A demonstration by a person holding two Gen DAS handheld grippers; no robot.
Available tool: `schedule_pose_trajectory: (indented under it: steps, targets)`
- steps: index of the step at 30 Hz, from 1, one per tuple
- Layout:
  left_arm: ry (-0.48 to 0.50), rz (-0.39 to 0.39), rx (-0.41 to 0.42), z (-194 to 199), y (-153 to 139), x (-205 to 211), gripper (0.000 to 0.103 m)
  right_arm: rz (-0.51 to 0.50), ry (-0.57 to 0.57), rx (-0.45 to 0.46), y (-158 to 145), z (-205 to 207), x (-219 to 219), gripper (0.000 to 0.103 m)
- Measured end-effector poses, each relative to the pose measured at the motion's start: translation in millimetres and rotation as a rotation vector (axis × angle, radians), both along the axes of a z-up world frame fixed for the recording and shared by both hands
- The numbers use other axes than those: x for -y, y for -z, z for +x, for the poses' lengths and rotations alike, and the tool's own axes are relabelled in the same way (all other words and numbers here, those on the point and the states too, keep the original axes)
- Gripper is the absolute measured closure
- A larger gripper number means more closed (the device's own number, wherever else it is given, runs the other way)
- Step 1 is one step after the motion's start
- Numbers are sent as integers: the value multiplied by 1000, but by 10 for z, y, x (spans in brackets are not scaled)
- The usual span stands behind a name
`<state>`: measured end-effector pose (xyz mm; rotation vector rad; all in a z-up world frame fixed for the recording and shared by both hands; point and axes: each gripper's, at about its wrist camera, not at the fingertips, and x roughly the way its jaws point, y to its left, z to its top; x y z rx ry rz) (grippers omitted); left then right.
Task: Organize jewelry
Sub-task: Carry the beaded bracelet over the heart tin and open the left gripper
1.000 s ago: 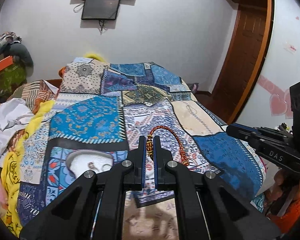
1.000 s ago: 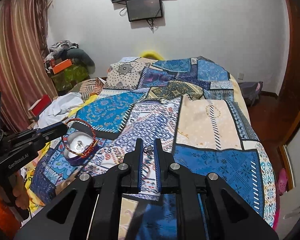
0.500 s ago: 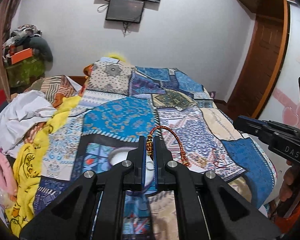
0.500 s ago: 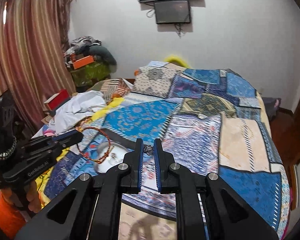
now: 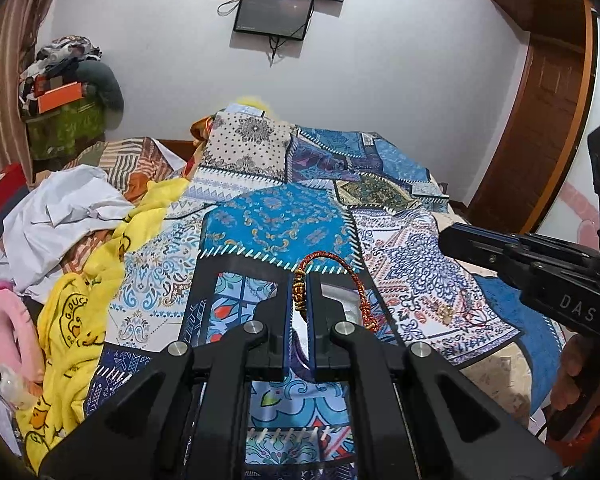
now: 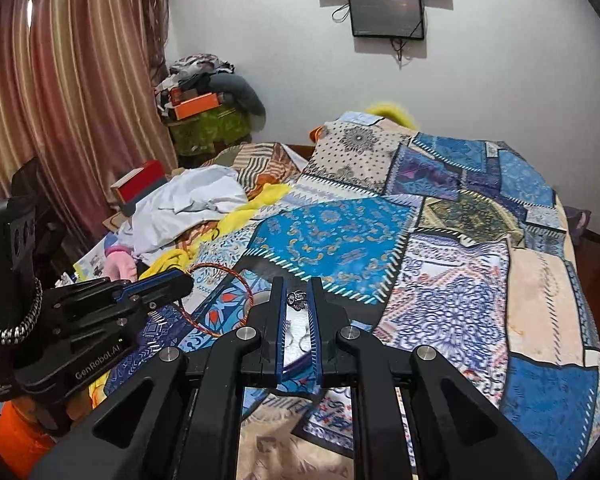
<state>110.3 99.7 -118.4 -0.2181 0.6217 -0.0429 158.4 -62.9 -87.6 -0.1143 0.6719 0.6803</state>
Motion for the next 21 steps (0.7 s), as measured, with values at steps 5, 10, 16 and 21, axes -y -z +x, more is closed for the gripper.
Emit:
schedule_pose_trajectory:
  steps: [5,10,16,21]
  targets:
    - [14,-16,-33,128,145,0,99,-16,-15,-17,79,87,-108,94]
    - [41,-21,-71,290,301,37,99,-25,-22,-42,175,171,-162,94]
    - [66,-16,-111,450,457,87,99,-41,-27,-76,302,257,-204,94]
    - [82,-12,-126,514,523,87,99,-39,-23,-110,402,342,-218,94]
